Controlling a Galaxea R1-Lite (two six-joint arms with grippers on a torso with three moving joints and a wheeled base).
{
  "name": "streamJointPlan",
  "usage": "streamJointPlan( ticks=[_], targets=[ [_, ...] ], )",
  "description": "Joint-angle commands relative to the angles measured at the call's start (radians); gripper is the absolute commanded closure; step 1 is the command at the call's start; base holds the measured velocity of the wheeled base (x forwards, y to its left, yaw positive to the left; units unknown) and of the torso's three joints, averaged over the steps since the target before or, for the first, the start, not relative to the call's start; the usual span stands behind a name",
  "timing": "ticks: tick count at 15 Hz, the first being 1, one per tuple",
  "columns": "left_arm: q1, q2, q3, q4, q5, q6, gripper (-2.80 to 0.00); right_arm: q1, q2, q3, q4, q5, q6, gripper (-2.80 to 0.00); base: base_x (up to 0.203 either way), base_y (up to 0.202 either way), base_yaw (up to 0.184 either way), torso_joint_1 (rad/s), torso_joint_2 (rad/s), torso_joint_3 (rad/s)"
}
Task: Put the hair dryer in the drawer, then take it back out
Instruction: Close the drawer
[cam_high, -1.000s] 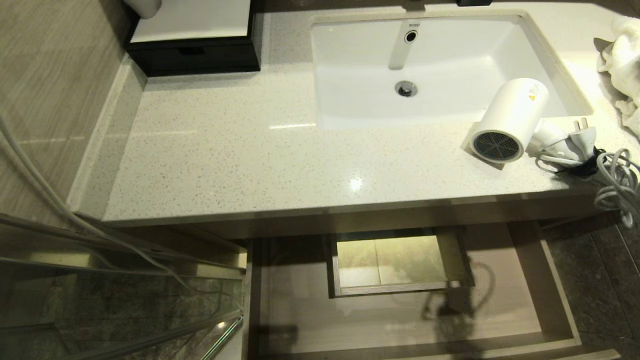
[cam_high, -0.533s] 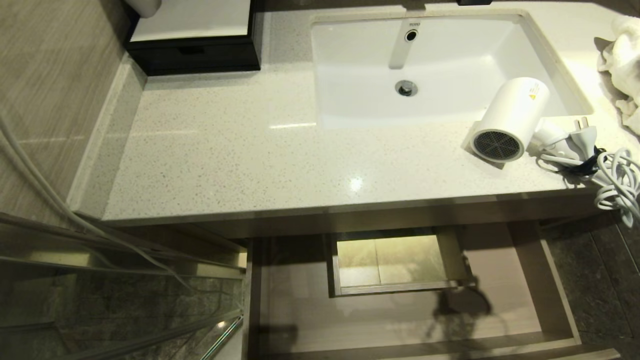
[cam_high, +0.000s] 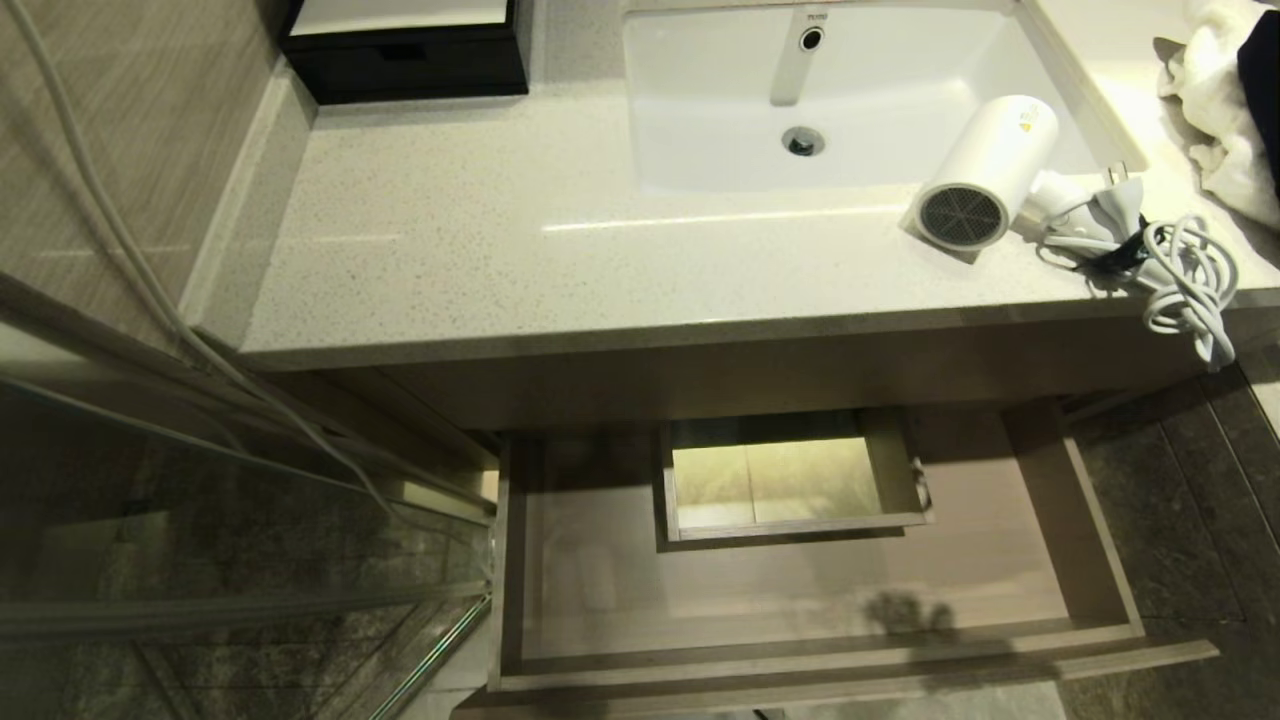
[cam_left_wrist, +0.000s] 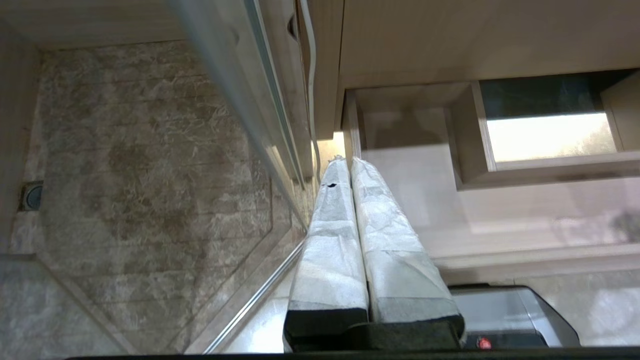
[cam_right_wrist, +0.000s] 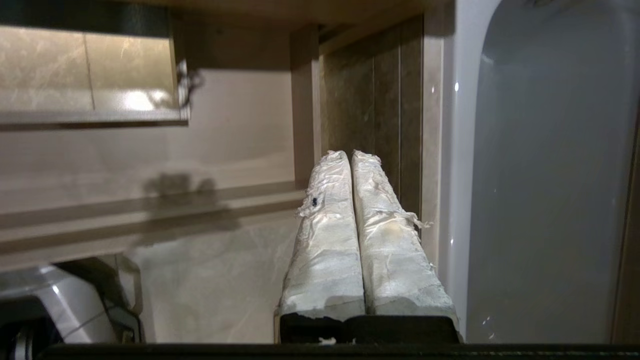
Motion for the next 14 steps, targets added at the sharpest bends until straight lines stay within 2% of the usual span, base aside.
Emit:
streamJointPlan(
  ticks=[1,6,14],
  targets=[
    [0.0,0.0,0.002,0.0,0.0,0.0,0.0,0.011,-0.034,0.035,0.007,-0.001,0.009,0.0,0.0,0.0,0.0,-0.307,0.07,-0.24],
    [0.0,0.0,0.002,0.0,0.0,0.0,0.0,0.055,-0.058,0.084,-0.011,-0.001,0.012,0.0,0.0,0.0,0.0,-0.278,0.02,-0.255],
    [0.0,0.0,0.0,0.0,0.0,0.0,0.0,0.058,-0.083,0.112,-0.012,-0.001,0.024,0.0,0.0,0.0,0.0,-0.232,-0.06,-0.296]
  ],
)
